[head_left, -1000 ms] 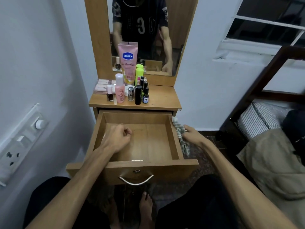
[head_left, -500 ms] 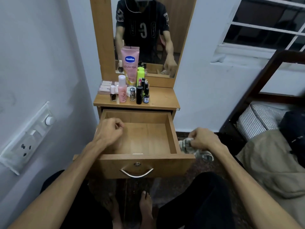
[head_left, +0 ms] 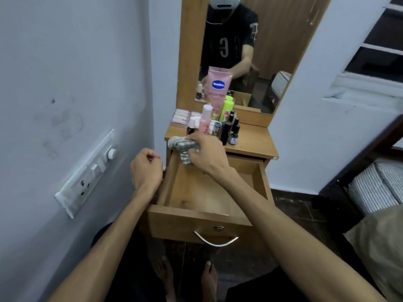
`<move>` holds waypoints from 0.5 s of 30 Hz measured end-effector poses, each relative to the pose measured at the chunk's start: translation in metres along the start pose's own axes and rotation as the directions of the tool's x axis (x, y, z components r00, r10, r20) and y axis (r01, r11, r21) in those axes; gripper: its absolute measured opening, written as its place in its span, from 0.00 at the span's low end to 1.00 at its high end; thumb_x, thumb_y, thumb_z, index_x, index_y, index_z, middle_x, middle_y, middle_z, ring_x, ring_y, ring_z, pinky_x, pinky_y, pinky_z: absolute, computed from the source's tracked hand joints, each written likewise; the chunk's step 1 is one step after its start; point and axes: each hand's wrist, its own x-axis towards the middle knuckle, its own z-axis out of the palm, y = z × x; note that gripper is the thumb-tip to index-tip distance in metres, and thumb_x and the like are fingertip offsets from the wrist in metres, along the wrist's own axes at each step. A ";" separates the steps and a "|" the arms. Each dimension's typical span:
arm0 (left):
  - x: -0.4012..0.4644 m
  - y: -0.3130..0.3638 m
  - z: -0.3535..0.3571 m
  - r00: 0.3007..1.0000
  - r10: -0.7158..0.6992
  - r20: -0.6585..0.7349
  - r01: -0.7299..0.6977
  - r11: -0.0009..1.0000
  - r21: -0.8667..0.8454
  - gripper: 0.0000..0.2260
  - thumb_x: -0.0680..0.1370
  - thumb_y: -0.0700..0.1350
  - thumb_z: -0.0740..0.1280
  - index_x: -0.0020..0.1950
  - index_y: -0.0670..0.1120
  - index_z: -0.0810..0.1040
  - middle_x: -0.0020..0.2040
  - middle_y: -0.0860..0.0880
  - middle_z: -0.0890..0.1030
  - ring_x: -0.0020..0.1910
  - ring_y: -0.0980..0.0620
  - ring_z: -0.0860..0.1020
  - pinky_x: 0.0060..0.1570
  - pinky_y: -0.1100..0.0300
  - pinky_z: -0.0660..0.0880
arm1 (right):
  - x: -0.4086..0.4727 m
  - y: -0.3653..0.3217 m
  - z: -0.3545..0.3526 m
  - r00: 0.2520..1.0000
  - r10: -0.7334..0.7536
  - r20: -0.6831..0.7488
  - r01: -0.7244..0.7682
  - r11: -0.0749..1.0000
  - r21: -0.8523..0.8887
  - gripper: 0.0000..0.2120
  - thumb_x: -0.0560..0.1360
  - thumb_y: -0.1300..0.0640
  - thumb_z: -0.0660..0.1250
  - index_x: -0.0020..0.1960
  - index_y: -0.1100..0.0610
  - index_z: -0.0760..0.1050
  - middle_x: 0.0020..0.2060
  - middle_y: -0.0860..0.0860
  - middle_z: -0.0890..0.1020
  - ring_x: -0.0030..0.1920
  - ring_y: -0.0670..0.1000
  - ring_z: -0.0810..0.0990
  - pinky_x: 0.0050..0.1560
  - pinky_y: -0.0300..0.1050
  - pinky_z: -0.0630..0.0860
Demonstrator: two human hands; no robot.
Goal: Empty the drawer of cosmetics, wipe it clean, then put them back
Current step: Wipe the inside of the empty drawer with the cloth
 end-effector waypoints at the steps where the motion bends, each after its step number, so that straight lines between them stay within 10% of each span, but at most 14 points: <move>1: 0.000 0.001 -0.002 0.999 -0.019 -0.041 0.018 0.999 -0.026 0.09 0.73 0.38 0.61 0.41 0.50 0.78 0.42 0.50 0.82 0.43 0.48 0.79 0.39 0.54 0.73 | 0.008 -0.009 0.010 0.998 -0.057 0.027 0.058 0.998 -0.040 0.20 0.70 0.61 0.66 0.60 0.51 0.83 0.50 0.53 0.87 0.50 0.57 0.83 0.52 0.51 0.80; 9: 0.007 0.007 -0.016 0.991 -0.043 -0.125 0.030 0.993 -0.111 0.06 0.76 0.39 0.61 0.44 0.44 0.77 0.43 0.48 0.81 0.43 0.50 0.79 0.39 0.56 0.75 | 0.039 -0.039 0.082 0.855 -0.114 0.506 0.344 0.855 -0.388 0.16 0.79 0.51 0.63 0.65 0.49 0.77 0.57 0.54 0.83 0.65 0.58 0.74 0.66 0.58 0.69; 15: 0.009 0.008 -0.030 0.992 0.008 -0.124 -0.016 0.998 -0.068 0.07 0.74 0.38 0.62 0.40 0.46 0.78 0.40 0.51 0.81 0.41 0.53 0.78 0.37 0.60 0.71 | 0.040 -0.073 0.104 0.709 0.058 0.703 0.445 0.736 -0.510 0.14 0.81 0.45 0.65 0.46 0.56 0.74 0.44 0.50 0.78 0.52 0.55 0.80 0.64 0.55 0.73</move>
